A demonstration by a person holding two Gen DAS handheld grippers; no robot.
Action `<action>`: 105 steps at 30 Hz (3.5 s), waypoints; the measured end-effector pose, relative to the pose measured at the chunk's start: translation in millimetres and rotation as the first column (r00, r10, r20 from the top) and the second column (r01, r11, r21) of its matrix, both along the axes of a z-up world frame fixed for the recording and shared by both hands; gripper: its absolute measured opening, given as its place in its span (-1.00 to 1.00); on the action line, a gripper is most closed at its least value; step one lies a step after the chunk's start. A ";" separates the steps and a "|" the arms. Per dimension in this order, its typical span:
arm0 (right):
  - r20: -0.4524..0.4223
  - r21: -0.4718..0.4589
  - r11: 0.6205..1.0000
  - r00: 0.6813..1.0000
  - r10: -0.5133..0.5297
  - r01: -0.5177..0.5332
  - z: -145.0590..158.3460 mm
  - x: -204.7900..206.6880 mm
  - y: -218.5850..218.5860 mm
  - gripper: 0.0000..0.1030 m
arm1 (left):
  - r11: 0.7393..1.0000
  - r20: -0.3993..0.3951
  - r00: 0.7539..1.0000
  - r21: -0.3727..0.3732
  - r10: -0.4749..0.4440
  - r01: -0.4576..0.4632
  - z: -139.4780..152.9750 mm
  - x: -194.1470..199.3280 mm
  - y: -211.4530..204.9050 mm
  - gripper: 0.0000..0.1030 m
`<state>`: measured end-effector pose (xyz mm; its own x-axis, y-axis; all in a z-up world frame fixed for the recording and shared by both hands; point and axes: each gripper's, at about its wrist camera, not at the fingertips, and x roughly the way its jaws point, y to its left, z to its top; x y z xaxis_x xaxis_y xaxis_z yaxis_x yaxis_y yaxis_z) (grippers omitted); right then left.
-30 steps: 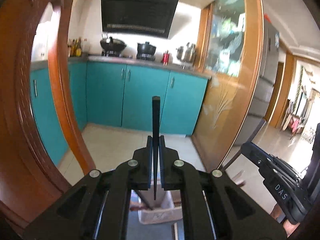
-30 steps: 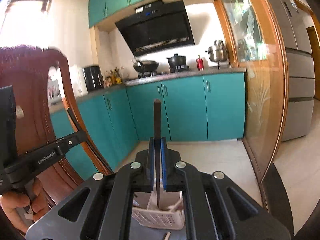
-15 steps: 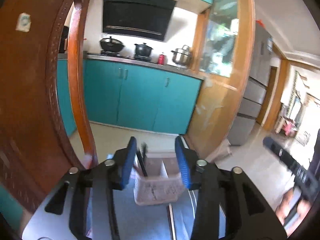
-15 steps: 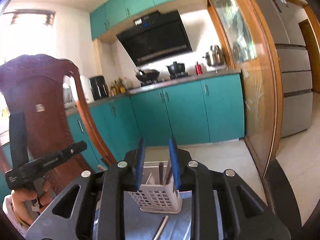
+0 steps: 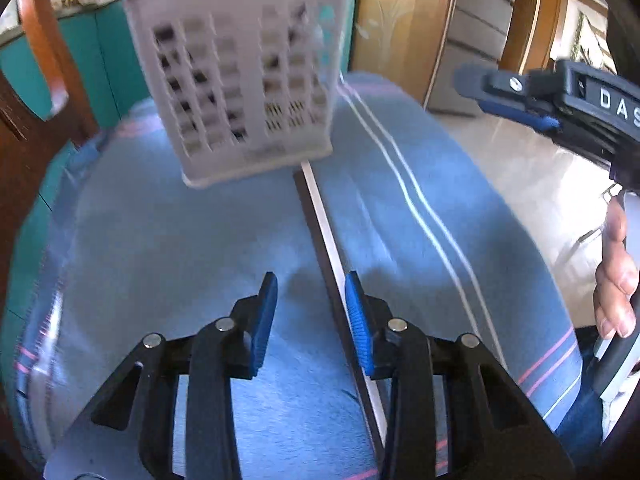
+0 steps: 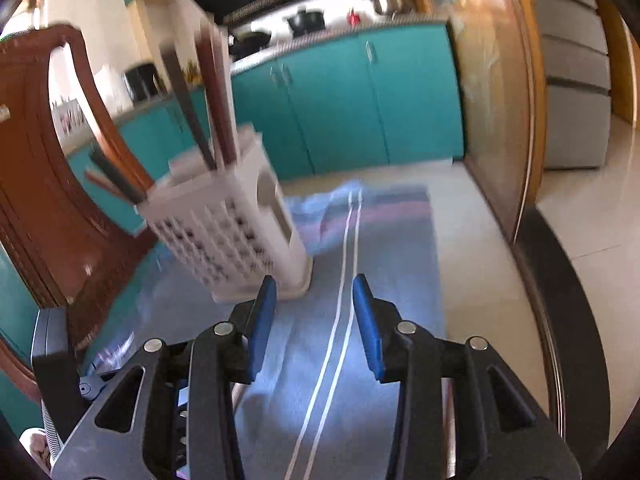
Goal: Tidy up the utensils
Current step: 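Withdraw both open tools from the basket back to the remaining chopsticks, then grasp the dark brown chopstick with the left tool while the right grasps the light wooden one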
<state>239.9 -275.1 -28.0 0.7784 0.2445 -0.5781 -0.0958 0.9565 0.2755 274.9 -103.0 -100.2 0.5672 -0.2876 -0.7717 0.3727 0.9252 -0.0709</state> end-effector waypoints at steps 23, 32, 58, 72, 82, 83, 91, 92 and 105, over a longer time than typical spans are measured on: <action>-0.135 -0.065 0.998 0.991 -0.016 0.008 -35.3 15.5 26.0 -0.23 | 0.982 0.008 0.995 -0.167 0.096 -0.093 19.0 -14.9 30.2 -0.71; -0.167 -0.075 0.996 0.986 0.028 -0.041 -40.5 15.5 34.2 -0.19 | 0.962 -0.057 0.973 -0.148 0.223 -0.229 8.7 6.6 57.4 -0.56; -0.336 -0.259 0.937 0.931 0.141 -0.236 -61.1 19.6 68.0 -0.79 | 0.976 -0.121 0.981 -0.134 0.154 -0.170 -8.1 2.9 53.2 -0.19; -0.324 -0.241 0.951 0.940 0.109 -0.193 -61.7 21.3 69.6 -0.54 | 0.994 -0.092 0.990 0.010 0.111 -0.111 -11.5 -6.5 29.4 -0.83; -0.318 -0.251 0.949 0.942 0.107 -0.193 -65.1 22.1 75.7 -0.36 | 0.993 -0.098 0.989 0.031 0.113 -0.110 -10.6 -9.4 26.6 -0.83; -0.316 -0.255 0.948 0.943 0.105 -0.191 -65.4 22.0 76.2 -0.36 | 0.993 -0.097 0.989 0.031 0.115 -0.113 -10.9 -8.3 26.5 -0.82; -0.293 -0.301 0.941 0.954 0.066 -0.158 -67.2 22.3 76.4 -0.36 | 0.984 -0.048 0.986 0.081 0.161 -0.157 -13.8 11.5 24.7 -0.60; -0.291 -0.303 0.940 0.955 0.062 -0.154 -67.4 22.3 76.4 -0.36 | 0.982 -0.045 0.984 0.084 0.175 -0.170 -14.1 14.8 25.0 -0.51; -0.277 -0.308 0.941 0.960 0.052 -0.140 -68.5 18.3 73.0 -0.28 | 0.978 -0.045 0.979 0.072 0.201 -0.197 -12.7 15.9 30.4 -0.50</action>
